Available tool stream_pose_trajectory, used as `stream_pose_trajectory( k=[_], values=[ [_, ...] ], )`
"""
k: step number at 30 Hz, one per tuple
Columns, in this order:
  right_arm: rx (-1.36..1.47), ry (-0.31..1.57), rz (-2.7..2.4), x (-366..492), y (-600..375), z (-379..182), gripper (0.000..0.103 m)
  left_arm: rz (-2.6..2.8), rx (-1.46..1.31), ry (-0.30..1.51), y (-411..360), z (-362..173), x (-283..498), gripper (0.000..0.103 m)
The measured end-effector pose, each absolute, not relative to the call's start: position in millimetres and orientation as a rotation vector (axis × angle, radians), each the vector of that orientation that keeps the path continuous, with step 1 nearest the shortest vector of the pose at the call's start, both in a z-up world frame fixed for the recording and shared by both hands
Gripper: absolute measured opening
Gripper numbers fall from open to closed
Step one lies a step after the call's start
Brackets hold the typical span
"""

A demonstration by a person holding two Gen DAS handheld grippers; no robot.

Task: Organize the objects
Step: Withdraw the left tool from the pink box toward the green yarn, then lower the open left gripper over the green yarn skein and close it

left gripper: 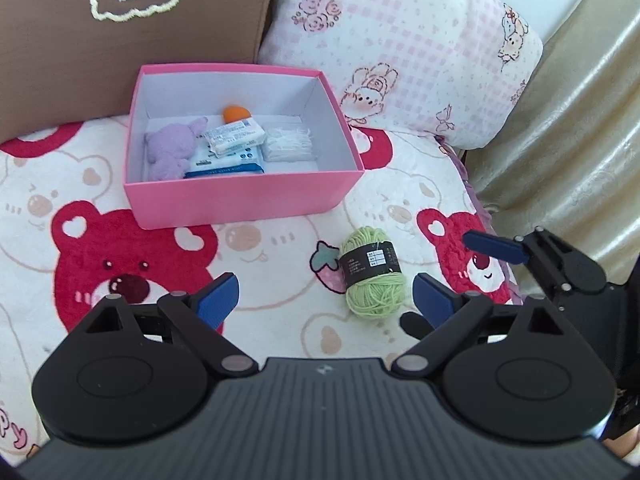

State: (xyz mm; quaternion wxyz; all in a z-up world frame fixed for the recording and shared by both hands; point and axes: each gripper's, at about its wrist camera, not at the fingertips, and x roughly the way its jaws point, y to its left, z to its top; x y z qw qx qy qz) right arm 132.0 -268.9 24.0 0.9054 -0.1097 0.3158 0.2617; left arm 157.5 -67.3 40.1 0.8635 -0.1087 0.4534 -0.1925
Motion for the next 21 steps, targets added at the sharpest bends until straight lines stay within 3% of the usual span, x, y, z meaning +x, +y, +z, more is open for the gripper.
stream_pose_trajectory(
  k=[11, 21],
  values=[
    [-0.106, 0.746, 0.441, 156.1, -281.2, -35.8, 0.095, -0.424, -0.324, 1.008, -87.4, -9.2, 192.1, 0.094],
    [-0.023, 0.812, 0.391, 169.6, -299.8, -50.7, 0.095, -0.442, -0.401, 1.073, -103.8, -55.7, 212.5, 0.093]
  ],
)
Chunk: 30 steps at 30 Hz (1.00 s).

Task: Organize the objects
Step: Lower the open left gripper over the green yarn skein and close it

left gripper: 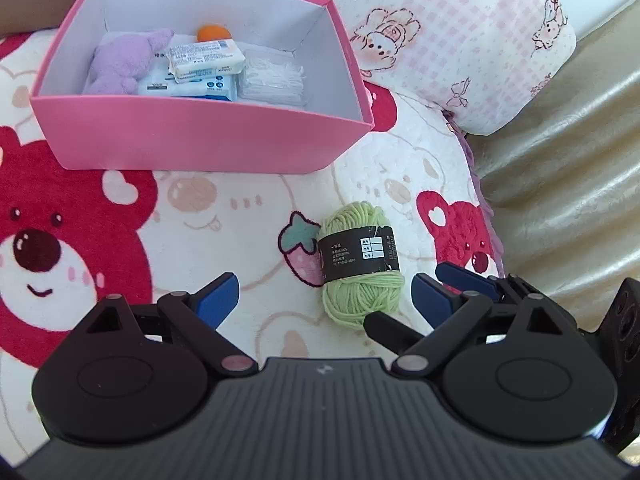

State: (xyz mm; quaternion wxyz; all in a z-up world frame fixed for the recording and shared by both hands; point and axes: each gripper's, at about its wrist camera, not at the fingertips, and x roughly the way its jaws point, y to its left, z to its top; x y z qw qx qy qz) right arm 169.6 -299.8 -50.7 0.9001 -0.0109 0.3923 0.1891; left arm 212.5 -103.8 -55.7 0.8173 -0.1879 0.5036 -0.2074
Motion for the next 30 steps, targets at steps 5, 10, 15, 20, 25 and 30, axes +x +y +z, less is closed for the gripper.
stream_pose_trajectory(
  k=[5, 10, 15, 20, 25, 30],
  values=[
    [-0.030, 0.862, 0.365, 175.9, -301.7, -61.6, 0.095, -0.471, -0.450, 1.073, -112.4, -69.2, 220.1, 0.093],
    [-0.006, 0.929, 0.325, 187.3, -308.0, -76.4, 0.095, -0.518, -0.480, 1.100, -116.9, -86.8, 227.6, 0.092],
    [-0.067, 0.996, 0.284, 192.5, -298.8, -92.8, 0.095, -0.512, -0.502, 1.096, -116.3, -107.6, 233.0, 0.092],
    [-0.044, 1.005, 0.270, 195.1, -302.4, -96.6, 0.095, -0.530, -0.537, 1.067, -120.4, -124.7, 236.5, 0.091],
    [-0.014, 1.026, 0.265, 200.9, -305.8, -102.8, 0.095, -0.561, -0.566, 1.071, -128.0, -137.7, 237.8, 0.088],
    [-0.033, 1.031, 0.272, 200.3, -301.0, -105.3, 0.095, -0.601, -0.613, 1.056, -132.7, -152.6, 237.0, 0.087]
  ],
)
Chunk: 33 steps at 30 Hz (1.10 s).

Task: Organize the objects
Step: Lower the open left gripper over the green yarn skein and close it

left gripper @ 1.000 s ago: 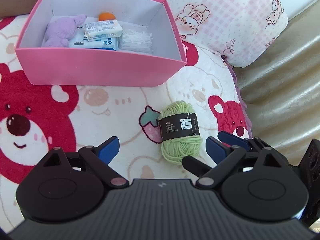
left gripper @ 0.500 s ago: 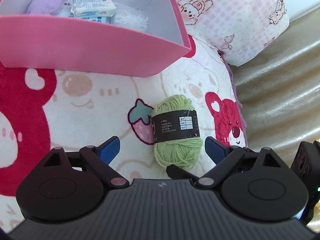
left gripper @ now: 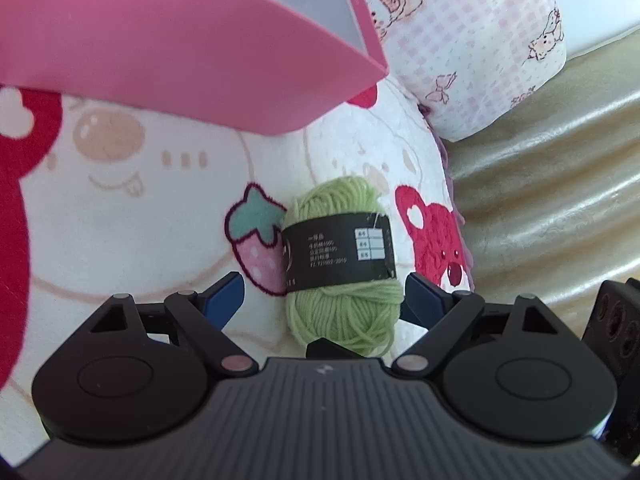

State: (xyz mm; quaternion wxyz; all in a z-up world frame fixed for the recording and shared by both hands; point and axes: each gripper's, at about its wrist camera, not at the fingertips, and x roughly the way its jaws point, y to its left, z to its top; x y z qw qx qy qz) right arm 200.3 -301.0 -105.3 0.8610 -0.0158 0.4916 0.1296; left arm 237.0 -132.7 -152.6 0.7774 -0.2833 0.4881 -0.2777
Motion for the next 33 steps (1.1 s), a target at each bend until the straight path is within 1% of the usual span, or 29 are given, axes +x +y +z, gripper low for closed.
stream_pose_trajectory(
  k=[6, 9, 16, 17, 18, 19, 21, 23, 24, 27, 33],
  values=[
    [-0.037, 1.054, 0.255, 206.2, -301.5, -113.3, 0.095, -0.622, -0.647, 1.048, -140.0, -166.2, 238.4, 0.087],
    [-0.038, 1.054, 0.240, 208.9, -302.1, -115.5, 0.094, -0.598, -0.665, 1.078, -143.7, -175.4, 238.9, 0.088],
    [-0.050, 1.046, 0.262, 208.8, -299.1, -116.7, 0.094, -0.601, -0.698, 1.067, -143.4, -178.1, 239.5, 0.087],
    [-0.046, 1.051, 0.261, 210.5, -299.6, -118.0, 0.094, -0.606, -0.702, 1.064, -143.7, -178.8, 239.7, 0.085],
    [-0.043, 1.055, 0.259, 212.0, -300.1, -119.4, 0.093, -0.613, -0.706, 1.062, -144.2, -179.6, 240.1, 0.078],
    [-0.041, 1.058, 0.256, 213.1, -300.4, -120.9, 0.092, -0.628, -0.709, 1.066, -145.2, -180.3, 240.8, 0.075],
    [-0.036, 1.065, 0.241, 215.3, -300.9, -124.3, 0.085, -0.675, -0.712, 1.079, -148.3, -180.6, 242.4, 0.063],
    [-0.041, 1.063, 0.236, 215.4, -300.8, -125.5, 0.081, -0.680, -0.699, 1.077, -150.7, -179.2, 242.3, 0.062],
    [-0.040, 1.059, 0.229, 215.1, -301.4, -125.1, 0.076, -0.684, -0.692, 1.071, -151.5, -178.5, 242.0, 0.061],
    [-0.020, 1.052, 0.232, 214.7, -304.2, -123.1, 0.072, -0.685, -0.702, 1.067, -151.2, -177.4, 242.2, 0.059],
    [-0.048, 1.038, 0.247, 211.2, -299.3, -121.1, 0.070, -0.689, -0.690, 1.076, -151.4, -176.1, 242.7, 0.059]
  ],
)
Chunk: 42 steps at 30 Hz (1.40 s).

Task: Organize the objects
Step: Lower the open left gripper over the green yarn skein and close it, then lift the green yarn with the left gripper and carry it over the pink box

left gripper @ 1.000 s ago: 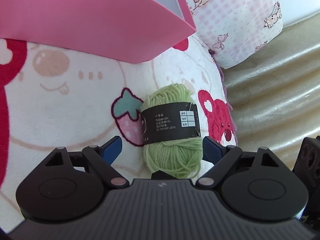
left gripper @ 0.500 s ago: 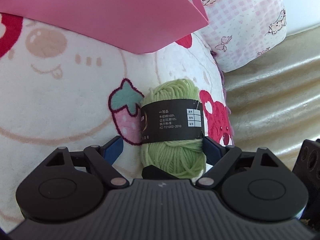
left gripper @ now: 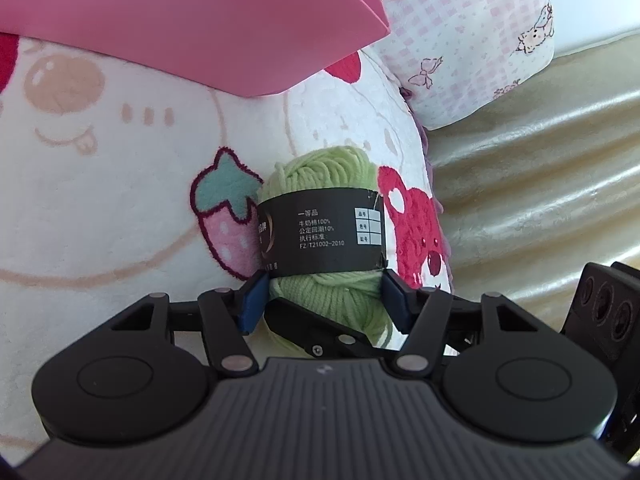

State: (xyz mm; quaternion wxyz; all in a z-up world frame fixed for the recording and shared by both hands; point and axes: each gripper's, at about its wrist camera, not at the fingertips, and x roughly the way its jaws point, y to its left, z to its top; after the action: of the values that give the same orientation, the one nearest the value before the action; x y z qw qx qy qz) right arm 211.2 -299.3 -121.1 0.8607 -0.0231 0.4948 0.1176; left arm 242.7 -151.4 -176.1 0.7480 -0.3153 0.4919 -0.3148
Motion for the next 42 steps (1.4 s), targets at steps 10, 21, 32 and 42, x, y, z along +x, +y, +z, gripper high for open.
stream_pose_trajectory(
  k=[10, 21, 32, 42],
  values=[
    [-0.074, 1.031, 0.277, 205.5, -293.7, -116.9, 0.069, -0.654, -0.637, 1.108, -149.9, -168.4, 238.5, 0.057],
    [-0.046, 1.006, 0.304, 199.3, -295.4, -108.4, 0.069, -0.617, -0.594, 1.105, -146.9, -150.7, 229.8, 0.055],
    [-0.006, 0.938, 0.380, 184.6, -296.0, -88.4, 0.069, -0.579, -0.516, 1.091, -143.8, -115.0, 218.5, 0.055],
    [-0.004, 0.930, 0.420, 168.9, -286.4, -67.7, 0.069, -0.538, -0.490, 1.090, -134.1, -85.0, 198.7, 0.055]
  ],
)
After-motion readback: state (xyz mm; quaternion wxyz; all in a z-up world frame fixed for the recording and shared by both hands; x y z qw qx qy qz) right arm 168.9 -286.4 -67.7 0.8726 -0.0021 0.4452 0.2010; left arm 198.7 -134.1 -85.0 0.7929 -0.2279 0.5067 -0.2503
